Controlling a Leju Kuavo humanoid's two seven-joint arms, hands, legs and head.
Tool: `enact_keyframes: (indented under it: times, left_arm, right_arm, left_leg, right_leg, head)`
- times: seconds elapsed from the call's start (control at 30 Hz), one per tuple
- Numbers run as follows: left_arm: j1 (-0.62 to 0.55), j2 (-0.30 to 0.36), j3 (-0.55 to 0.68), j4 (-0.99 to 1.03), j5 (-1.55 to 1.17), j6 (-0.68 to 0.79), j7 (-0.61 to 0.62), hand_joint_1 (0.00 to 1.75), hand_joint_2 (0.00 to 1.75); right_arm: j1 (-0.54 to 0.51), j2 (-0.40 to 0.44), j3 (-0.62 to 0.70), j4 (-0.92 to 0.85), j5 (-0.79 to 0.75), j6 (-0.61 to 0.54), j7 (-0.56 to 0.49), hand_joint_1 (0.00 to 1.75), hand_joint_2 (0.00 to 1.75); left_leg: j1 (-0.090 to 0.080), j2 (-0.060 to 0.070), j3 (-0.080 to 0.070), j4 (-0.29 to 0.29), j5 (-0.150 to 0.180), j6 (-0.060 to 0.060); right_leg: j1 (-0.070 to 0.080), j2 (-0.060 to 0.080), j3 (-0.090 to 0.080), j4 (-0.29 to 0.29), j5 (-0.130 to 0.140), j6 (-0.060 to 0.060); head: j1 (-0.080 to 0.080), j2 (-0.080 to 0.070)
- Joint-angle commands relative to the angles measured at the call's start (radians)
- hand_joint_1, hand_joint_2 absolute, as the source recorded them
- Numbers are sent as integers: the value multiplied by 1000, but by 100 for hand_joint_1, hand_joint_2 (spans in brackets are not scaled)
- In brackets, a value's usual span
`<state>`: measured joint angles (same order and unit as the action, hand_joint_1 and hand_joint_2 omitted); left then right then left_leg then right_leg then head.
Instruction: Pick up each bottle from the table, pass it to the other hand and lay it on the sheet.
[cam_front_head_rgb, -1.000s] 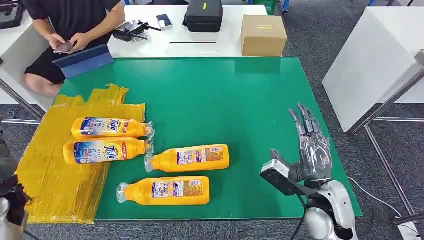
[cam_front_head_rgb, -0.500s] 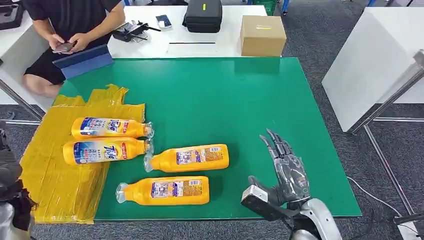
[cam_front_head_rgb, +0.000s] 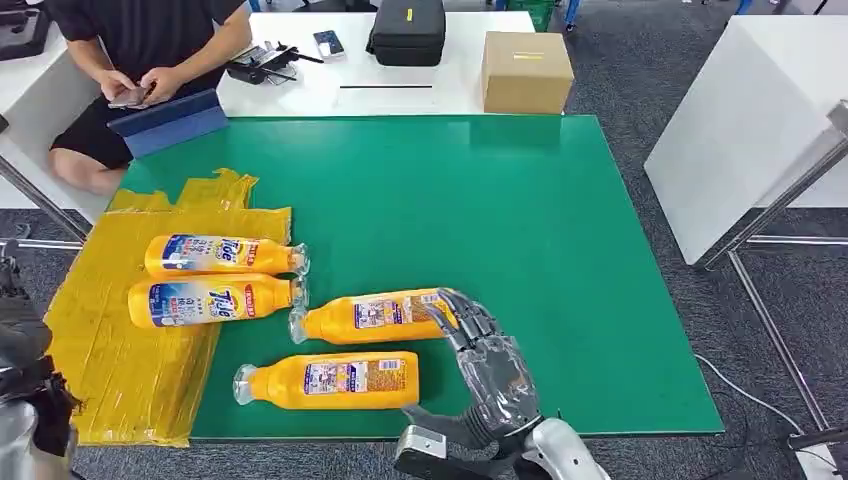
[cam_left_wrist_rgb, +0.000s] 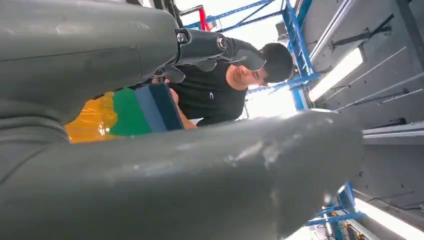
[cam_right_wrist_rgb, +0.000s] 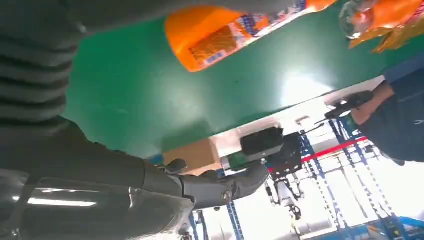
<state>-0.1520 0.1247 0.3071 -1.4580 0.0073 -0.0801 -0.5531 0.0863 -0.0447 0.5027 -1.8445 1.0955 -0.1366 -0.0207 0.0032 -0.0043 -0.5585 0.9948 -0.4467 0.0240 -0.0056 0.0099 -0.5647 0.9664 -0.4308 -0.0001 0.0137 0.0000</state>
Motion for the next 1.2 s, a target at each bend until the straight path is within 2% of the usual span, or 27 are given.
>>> enact_keyframes:
  times: [0.03,0.23,0.53,0.7,0.9,1.2]
  left_arm:
    - [-188,-36,-86,196,-34,26,16,0,0]
    - [-224,-39,-93,226,-35,28,22,0,0]
    - [-297,-57,-113,275,-52,34,36,0,0]
    - [-299,-56,-112,275,-53,34,37,0,0]
    - [-263,-39,-81,250,-52,38,36,0,0]
    - [-171,-49,-19,165,-43,36,33,0,0]
  right_arm:
    - [-132,80,126,202,54,31,57,0,175]
    - [-148,91,113,268,66,38,76,0,175]
    - [-210,152,111,586,29,37,48,0,175]
    - [-211,155,112,601,27,29,41,0,175]
    - [-233,178,143,668,22,39,15,0,175]
    - [-292,214,178,758,19,36,-17,0,175]
  left_leg:
    - [0,-3,1,-1,1,-1]
    - [0,-2,3,-2,1,-2]
    - [0,-1,2,-1,1,-1]
    - [0,-1,2,-1,1,-1]
    - [0,1,2,-1,1,-1]
    - [0,3,2,-1,0,-1]
  right_leg:
    - [0,-4,3,-1,0,0]
    - [0,-3,5,-1,0,0]
    - [0,-1,3,-1,1,0]
    - [0,-1,3,-1,1,-1]
    - [0,1,2,-1,2,-3]
    - [0,2,2,0,2,-3]
  head:
    - [0,0]
    - [0,0]
    - [0,0]
    - [0,0]
    - [0,0]
    - [0,0]
